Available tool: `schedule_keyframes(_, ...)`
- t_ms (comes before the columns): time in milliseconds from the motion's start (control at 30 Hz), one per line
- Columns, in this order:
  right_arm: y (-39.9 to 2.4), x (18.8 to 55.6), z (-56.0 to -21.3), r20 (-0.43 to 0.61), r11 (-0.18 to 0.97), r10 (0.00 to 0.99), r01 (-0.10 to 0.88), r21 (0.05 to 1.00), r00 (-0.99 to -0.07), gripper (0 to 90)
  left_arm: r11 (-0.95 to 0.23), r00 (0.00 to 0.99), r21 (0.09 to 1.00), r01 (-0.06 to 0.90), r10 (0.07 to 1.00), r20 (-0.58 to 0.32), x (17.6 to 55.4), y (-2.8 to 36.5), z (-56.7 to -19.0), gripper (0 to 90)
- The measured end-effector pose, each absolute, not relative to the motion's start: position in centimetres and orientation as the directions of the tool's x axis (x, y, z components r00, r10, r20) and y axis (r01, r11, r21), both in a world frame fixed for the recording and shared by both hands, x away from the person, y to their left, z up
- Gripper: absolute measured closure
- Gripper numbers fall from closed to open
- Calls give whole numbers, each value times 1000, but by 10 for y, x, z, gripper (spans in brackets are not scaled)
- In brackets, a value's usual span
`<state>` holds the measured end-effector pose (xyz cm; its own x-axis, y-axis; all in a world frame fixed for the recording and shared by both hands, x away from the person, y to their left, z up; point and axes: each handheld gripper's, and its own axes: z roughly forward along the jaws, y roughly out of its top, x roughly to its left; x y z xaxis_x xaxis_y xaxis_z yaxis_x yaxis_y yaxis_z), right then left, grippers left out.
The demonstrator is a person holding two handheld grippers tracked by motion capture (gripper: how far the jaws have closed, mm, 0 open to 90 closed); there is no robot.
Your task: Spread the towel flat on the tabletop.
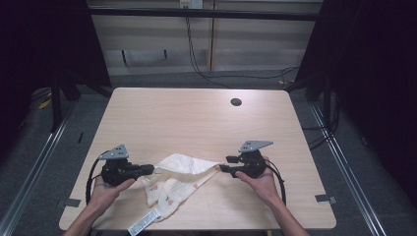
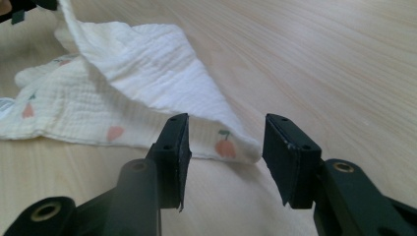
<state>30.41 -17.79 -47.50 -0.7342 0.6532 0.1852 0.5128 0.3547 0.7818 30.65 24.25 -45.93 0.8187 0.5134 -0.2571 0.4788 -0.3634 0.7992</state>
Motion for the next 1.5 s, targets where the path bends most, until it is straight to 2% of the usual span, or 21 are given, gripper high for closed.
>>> schedule_keyframes(267, -173, 318, -497, 182, 375, 651, 521, 767, -737, 558, -346, 811, 803, 484, 521, -264, 309, 247, -462, 860)
schedule_keyframes(367, -168, 317, -498, 177, 374, 647, 511, 774, -742, 621, -347, 812, 802, 485, 518, -267, 309, 246, -462, 859)
schedule_keyframes(467, -168, 316, -498, 185, 373, 643, 514, 772, -743, 721, -347, 811, 801, 489, 520, -270, 310, 247, -463, 859)
schedule_keyframes(500, -168, 316, -498, 185, 373, 643, 514, 772, -743, 721, -347, 811, 801, 489, 520, -270, 310, 247, -463, 859)
schedule_keyframes(533, -169, 316, -498, 196, 364, 640, 518, 774, -743, 794, -341, 808, 799, 495, 520, -278, 310, 248, -464, 859)
schedule_keyframes(567, -169, 316, -498, 196, 364, 640, 518, 774, -743, 794, -341, 808, 799, 495, 520, -278, 310, 248, -464, 859)
schedule_keyframes(600, -169, 316, -498, 209, 353, 635, 520, 777, -744, 845, -340, 807, 798, 497, 518, -282, 310, 249, -465, 859)
schedule_keyframes(633, -169, 316, -497, 216, 349, 628, 519, 780, -747, 857, -343, 808, 798, 497, 519, -280, 309, 250, -465, 859)
schedule_keyframes(1100, -183, 308, -473, 251, 274, 610, 497, 824, -752, 871, -321, 804, 799, 508, 510, -306, 306, 250, -462, 869)
schedule_keyframes(1500, -191, 303, -448, 249, 239, 583, 456, 857, -774, 872, -280, 812, 832, 479, 501, -298, 305, 248, -448, 869)
